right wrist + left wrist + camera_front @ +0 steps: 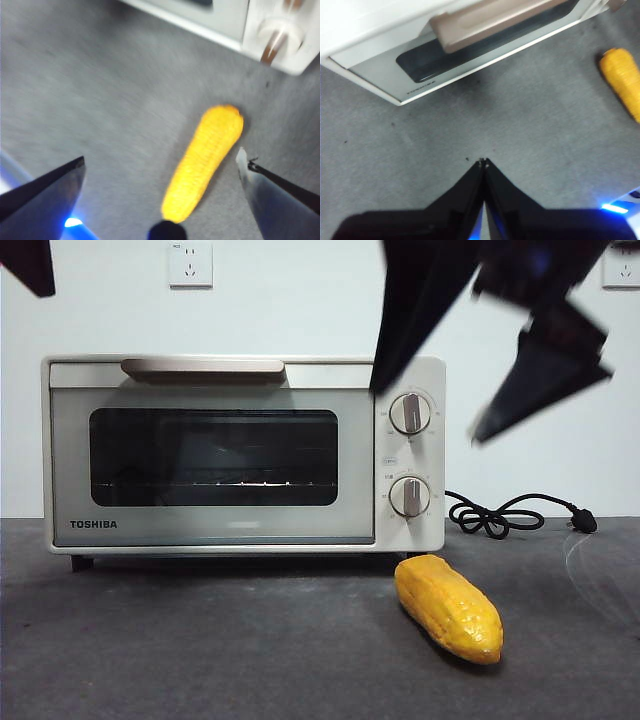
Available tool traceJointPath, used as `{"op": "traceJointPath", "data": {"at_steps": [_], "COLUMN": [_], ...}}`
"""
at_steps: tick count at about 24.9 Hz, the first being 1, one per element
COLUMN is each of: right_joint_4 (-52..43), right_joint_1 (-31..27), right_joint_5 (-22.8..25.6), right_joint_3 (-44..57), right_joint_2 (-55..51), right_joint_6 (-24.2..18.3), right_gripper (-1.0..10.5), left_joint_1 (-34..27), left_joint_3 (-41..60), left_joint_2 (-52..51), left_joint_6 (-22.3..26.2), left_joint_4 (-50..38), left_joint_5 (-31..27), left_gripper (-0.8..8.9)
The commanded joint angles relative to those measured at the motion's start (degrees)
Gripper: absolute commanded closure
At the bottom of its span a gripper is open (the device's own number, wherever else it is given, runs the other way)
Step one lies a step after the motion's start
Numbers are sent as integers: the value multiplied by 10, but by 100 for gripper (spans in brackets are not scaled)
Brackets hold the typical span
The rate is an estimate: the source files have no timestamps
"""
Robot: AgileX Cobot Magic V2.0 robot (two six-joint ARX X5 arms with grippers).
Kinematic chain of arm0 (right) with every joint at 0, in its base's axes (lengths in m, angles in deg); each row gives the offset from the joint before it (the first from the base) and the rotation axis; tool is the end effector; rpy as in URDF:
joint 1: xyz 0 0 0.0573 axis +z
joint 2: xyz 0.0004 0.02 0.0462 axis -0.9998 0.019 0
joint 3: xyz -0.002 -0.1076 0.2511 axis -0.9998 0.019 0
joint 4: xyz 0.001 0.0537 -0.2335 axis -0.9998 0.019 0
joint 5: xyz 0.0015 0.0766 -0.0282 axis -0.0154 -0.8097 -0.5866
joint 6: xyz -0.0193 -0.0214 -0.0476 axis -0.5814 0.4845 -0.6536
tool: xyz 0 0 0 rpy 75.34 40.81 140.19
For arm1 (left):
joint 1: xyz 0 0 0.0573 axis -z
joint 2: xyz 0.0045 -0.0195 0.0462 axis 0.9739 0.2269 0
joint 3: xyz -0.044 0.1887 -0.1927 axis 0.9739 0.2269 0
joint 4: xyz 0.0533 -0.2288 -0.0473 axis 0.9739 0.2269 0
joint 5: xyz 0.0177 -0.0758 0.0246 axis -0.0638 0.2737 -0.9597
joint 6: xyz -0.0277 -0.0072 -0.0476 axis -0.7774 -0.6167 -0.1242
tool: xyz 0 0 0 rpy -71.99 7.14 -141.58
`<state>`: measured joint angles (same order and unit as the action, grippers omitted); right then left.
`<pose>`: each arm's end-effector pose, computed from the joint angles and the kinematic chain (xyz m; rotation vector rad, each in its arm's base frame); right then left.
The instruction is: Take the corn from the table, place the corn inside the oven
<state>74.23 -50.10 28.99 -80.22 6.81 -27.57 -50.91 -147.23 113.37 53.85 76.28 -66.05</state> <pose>0.1839 0.1530 0.2690 -0.1362 0.9957 0.6649 0.1741 -0.0835 0.3642 0.1980 1.0106 -0.3459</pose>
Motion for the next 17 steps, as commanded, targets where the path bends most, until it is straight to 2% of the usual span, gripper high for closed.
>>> {"op": "traceJointPath", "data": {"at_steps": [1, 5, 13, 14, 16, 17], "right_joint_4": [-10, -22, -38, -37, -31, -27], "right_joint_1": [2, 2, 2, 2, 2, 2], "right_joint_5": [9, 33, 33, 33, 33, 34], "right_joint_3": [-2, -2, -2, -2, -2, -2], "right_joint_2": [37, 94, 193, 201, 208, 208], "right_joint_6": [4, 4, 4, 4, 4, 4], "right_gripper": [438, 442, 450, 477, 652, 773], "left_joint_1": [2, 2, 2, 2, 2, 2], "left_joint_3": [-1, -1, -1, -1, -1, -1], "left_joint_2": [0, 0, 0, 0, 0, 0], "left_joint_6": [7, 11, 12, 12, 11, 11], "left_joint_4": [0, 0, 1, 1, 1, 1], "left_joint_5": [-8, -8, -8, -8, -7, -7], "left_gripper": [814, 814, 814, 814, 814, 814]}}
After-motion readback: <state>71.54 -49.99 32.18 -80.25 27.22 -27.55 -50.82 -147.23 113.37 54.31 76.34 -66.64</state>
